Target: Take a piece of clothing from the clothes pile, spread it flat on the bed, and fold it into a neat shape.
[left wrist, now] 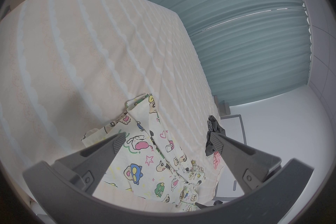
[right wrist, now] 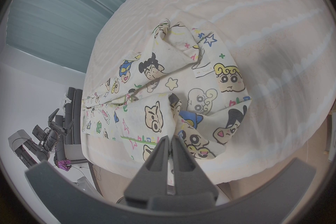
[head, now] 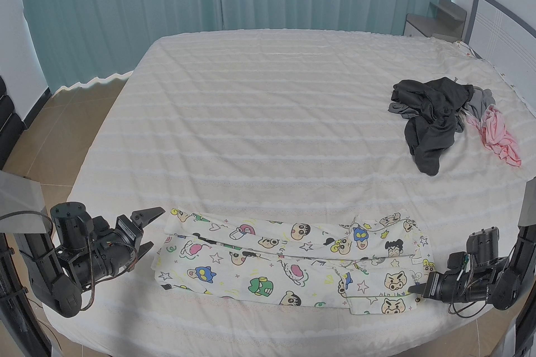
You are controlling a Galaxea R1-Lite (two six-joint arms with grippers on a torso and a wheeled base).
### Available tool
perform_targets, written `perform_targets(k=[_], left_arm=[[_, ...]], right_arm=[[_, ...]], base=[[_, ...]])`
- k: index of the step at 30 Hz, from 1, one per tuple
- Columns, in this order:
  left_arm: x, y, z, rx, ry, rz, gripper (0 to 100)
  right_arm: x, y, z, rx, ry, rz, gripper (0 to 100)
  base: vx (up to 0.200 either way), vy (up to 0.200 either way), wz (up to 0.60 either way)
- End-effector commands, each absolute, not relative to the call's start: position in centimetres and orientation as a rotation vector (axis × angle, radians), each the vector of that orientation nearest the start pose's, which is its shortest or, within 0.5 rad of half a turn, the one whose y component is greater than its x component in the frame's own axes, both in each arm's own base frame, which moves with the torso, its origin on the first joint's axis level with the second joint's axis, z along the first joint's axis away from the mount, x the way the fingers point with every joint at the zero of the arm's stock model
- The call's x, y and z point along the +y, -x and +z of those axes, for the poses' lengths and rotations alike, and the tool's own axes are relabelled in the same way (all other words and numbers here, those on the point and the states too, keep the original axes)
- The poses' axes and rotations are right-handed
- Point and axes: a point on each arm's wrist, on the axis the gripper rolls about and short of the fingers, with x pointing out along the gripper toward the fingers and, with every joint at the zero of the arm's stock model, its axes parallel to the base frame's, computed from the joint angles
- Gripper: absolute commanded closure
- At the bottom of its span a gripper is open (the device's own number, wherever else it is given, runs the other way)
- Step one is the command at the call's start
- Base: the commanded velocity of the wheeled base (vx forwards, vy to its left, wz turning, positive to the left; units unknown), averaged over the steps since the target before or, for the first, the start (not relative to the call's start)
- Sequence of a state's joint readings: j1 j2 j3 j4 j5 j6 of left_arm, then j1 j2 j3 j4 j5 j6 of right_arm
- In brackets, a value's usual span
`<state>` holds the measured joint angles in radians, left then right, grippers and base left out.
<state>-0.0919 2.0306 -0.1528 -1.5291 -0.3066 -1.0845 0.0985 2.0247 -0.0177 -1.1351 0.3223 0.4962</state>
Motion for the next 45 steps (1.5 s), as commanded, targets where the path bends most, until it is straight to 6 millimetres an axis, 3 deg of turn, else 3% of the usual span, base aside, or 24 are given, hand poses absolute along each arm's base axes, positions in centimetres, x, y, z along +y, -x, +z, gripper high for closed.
perform_targets(k=[1,5,11,17,19,24,27,29,37,45], left_arm=[[-3.0,-24.6,4.4,0.533,1.096,-0.168,0],[-3.2,-24.6,4.4,0.535,1.089,-0.175,0],[-5.8,-24.4,6.1,0.51,0.963,-0.312,0],[-5.1,-30.1,7.5,0.538,0.862,-0.246,0],[-4.1,-33.1,9.0,0.614,0.837,-0.17,0],[-0.9,-36.7,9.5,0.734,0.648,-0.168,0],[-0.1,-38.2,10.0,0.76,0.652,-0.209,0],[-0.1,-38.6,9.8,0.801,0.661,-0.218,0],[-0.1,-40.4,5.7,0.933,0.623,-0.217,0],[-0.9,-40.2,5.0,0.962,0.61,-0.243,0]], right_arm=[[2.5,-18.5,-0.1,0.981,-0.558,0.159,0],[2.5,-18.6,0.5,0.947,-0.558,0.169,0],[2.3,-18.5,3.2,0.789,-0.556,0.207,0],[2.3,-18.5,3.5,0.768,-0.558,0.215,0],[2.3,-18.5,3.4,0.776,-0.561,0.21,0],[2.3,-18.5,3.2,0.787,-0.559,0.207,0],[2.3,-18.5,3.0,0.795,-0.556,0.206,0],[2.3,-18.6,3.0,0.798,-0.556,0.205,0],[2.3,-18.7,2.4,0.828,-0.557,0.196,0],[2.3,-18.7,2.2,0.84,-0.558,0.194,0]], base=[[0.0,0.0,0.0],[0.0,0.0,0.0],[0.0,0.0,0.0],[0.0,0.0,0.0],[0.0,0.0,0.0],[0.0,0.0,0.0],[0.0,0.0,0.0],[0.0,0.0,0.0],[0.0,0.0,0.0],[0.0,0.0,0.0]])
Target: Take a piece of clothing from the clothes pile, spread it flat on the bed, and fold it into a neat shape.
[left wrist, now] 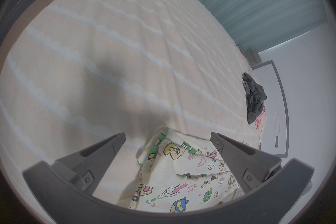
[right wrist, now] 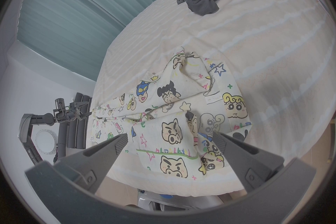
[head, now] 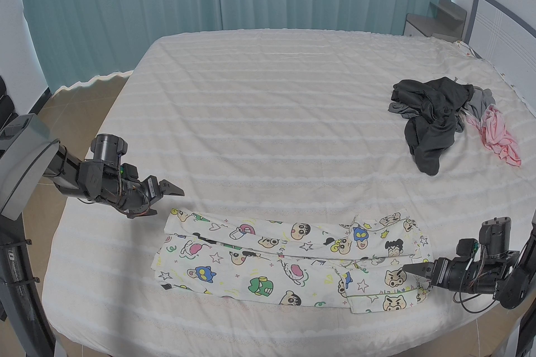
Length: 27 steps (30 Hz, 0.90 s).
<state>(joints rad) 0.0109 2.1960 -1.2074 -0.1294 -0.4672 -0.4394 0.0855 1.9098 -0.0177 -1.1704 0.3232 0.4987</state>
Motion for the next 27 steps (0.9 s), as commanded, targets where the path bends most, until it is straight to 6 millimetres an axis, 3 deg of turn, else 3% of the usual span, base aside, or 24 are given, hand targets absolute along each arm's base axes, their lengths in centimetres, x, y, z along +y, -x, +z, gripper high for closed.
perform_targets(k=[1,12,13,27], left_arm=[[-1.0,-40.1,5.1,0.964,0.609,-0.254,0],[-1.5,-39.0,3.8,1.002,0.529,-0.364,0],[-1.5,-38.9,3.8,1.004,0.526,-0.366,100],[-1.4,-37.1,3.7,1.025,0.46,-0.393,100]], right_arm=[[2.3,-18.7,2.2,0.84,-0.558,0.194,0],[2.3,-18.6,2.0,0.854,-0.561,0.19,0],[2.4,-18.6,2.1,0.853,-0.56,0.192,0],[2.4,-18.6,2.1,0.853,-0.56,0.192,0]], base=[[0.0,0.0,0.0],[0.0,0.0,0.0],[0.0,0.0,0.0],[0.0,0.0,0.0]])
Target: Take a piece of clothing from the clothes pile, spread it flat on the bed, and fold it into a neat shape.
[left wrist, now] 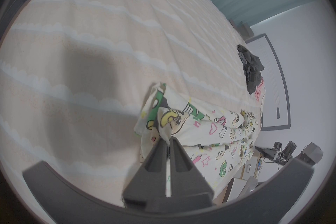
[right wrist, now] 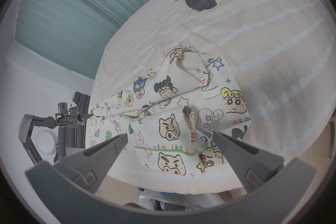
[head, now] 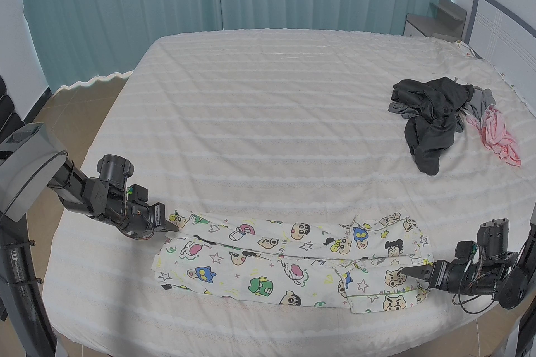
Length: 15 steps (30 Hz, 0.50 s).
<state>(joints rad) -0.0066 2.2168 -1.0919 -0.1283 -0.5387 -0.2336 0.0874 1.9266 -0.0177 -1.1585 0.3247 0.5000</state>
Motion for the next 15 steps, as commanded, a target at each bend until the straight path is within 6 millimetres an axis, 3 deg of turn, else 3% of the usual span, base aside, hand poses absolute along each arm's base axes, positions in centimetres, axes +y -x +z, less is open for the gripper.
perform_targets(k=[1,7,15], left_arm=[[-1.4,-36.9,3.8,1.025,0.457,-0.394,100],[-1.3,-35.9,5.9,0.984,0.443,-0.401,100],[-0.6,-34.2,4.5,1.12,0.346,-0.433,100]], right_arm=[[2.4,-18.6,2.0,0.855,-0.56,0.192,0],[2.4,-18.6,2.1,0.853,-0.561,0.194,0],[2.4,-18.6,2.0,0.855,-0.562,0.191,0]], base=[[0.0,0.0,0.0],[0.0,0.0,0.0],[0.0,0.0,0.0]])
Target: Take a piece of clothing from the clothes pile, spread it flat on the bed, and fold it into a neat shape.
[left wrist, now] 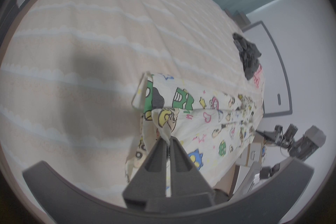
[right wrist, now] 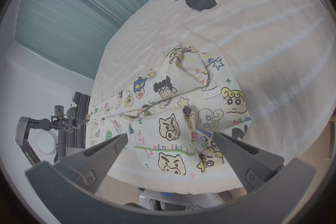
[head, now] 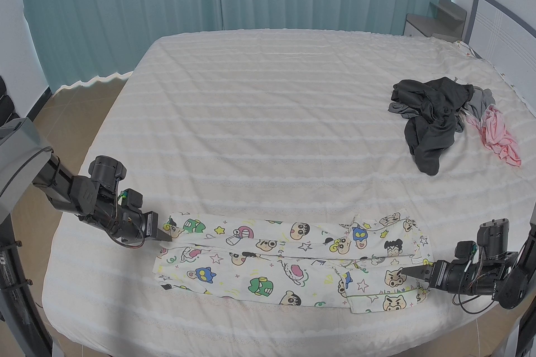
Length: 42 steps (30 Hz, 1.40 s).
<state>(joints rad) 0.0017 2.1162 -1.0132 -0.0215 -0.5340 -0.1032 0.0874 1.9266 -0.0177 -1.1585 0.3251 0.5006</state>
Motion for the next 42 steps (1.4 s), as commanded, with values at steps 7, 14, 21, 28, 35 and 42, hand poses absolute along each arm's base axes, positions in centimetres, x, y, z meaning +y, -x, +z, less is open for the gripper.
perform_targets(k=[7,14,21,28,35,42], left_arm=[[-0.6,-34.8,3.5,1.147,0.299,-0.388,100],[-0.8,-35.0,3.1,1.157,0.298,-0.385,0],[-0.7,-34.4,4.0,1.15,0.329,-0.376,0],[-0.5,-31.0,10.6,1.053,0.675,-0.412,0],[-1.5,-27.4,10.3,1.011,0.768,-0.403,0],[-1.6,-25.9,8.3,0.889,0.825,-0.41,0]], right_arm=[[2.4,-18.6,2.0,0.857,-0.562,0.192,0],[2.4,-18.6,2.1,0.853,-0.56,0.192,0],[2.1,-18.6,3.4,0.765,-0.557,0.202,0],[2.2,-22.0,5.9,0.559,-0.525,0.223,0],[4.1,-26.6,5.2,0.627,-0.5,0.163,0],[4.6,-27.6,2.0,0.682,-0.487,0.154,0]], base=[[0.0,0.0,0.0],[0.0,0.0,0.0],[0.0,0.0,0.0],[0.0,0.0,0.0],[0.0,0.0,0.0],[0.0,0.0,0.0]])
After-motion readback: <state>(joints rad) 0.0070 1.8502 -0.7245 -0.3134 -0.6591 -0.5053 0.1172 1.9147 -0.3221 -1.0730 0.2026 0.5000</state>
